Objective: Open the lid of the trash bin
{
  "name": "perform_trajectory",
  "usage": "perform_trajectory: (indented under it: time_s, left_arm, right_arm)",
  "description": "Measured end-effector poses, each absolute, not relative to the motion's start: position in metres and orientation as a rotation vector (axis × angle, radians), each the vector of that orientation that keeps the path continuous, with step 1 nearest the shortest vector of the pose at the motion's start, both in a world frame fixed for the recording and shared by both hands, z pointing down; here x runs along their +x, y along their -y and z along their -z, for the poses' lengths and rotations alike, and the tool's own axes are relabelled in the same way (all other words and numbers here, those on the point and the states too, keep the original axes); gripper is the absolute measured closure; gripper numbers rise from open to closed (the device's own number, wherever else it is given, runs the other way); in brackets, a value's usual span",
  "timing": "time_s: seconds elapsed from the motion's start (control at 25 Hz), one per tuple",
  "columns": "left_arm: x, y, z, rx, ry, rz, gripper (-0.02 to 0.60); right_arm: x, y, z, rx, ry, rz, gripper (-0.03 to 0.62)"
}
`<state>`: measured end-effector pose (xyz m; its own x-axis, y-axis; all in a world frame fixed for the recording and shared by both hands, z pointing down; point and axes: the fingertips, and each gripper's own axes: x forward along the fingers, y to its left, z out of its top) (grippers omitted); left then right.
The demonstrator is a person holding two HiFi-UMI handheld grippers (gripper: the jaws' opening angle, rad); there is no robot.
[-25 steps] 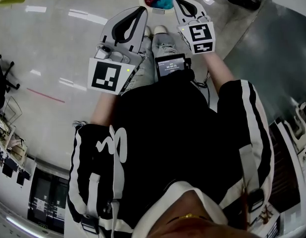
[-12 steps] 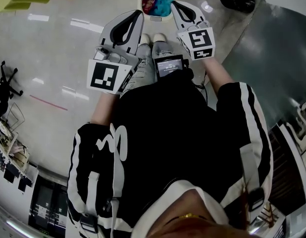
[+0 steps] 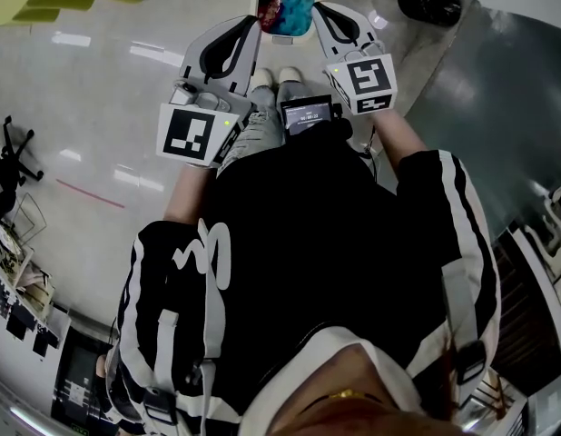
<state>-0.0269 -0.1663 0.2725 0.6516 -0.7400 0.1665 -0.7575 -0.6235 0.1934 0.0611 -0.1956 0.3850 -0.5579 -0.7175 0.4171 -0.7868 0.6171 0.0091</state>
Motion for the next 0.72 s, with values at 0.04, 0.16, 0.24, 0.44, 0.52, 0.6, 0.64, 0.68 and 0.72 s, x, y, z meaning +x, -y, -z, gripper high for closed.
perform_trajectory:
  time_s: [0.04,0.16,0.24,0.44,0.52,0.6,0.64,0.68,0.72]
  left_arm:
    - [-0.026,0.166,-0.271,2.637,1.206,-0.101,0.574]
    - [-0.025,0.167,-0.266,2.653,1.206,-0.099,0.574]
    - [-0.024,0.168,-0.262,2.661,1.21,-0.097,0.574]
    - [-0.024,0.171,-0.256,2.671,1.214,-0.092,0.574]
    - [-0.023,0.173,-0.254,2.678,1.217,-0.087,0.574]
    - [-0.022,0.174,-0.252,2.686,1.219,-0.084,0.574]
    - [-0.023,0.175,-0.251,2.689,1.223,-0.082,0.574]
    - [-0.024,0.175,-0.25,2.691,1.228,-0.08,0.574]
    - [-0.025,0.175,-0.249,2.694,1.234,-0.078,0.574]
  right_arm:
    - [0.062,0.196,-0.382,1.207,2.466,-0.246,0.585]
    - [0.064,0.197,-0.372,1.224,2.474,-0.232,0.585]
    - [0.066,0.198,-0.364,1.237,2.482,-0.221,0.585]
    - [0.07,0.201,-0.345,1.263,2.505,-0.201,0.585]
    - [0.07,0.201,-0.339,1.267,2.515,-0.193,0.585]
    - [0.071,0.201,-0.335,1.272,2.523,-0.188,0.585]
    - [0.072,0.2,-0.333,1.274,2.528,-0.186,0.585]
    - [0.071,0.2,-0.33,1.277,2.534,-0.182,0.585]
    - [0.071,0.199,-0.327,1.279,2.541,-0.177,0.585]
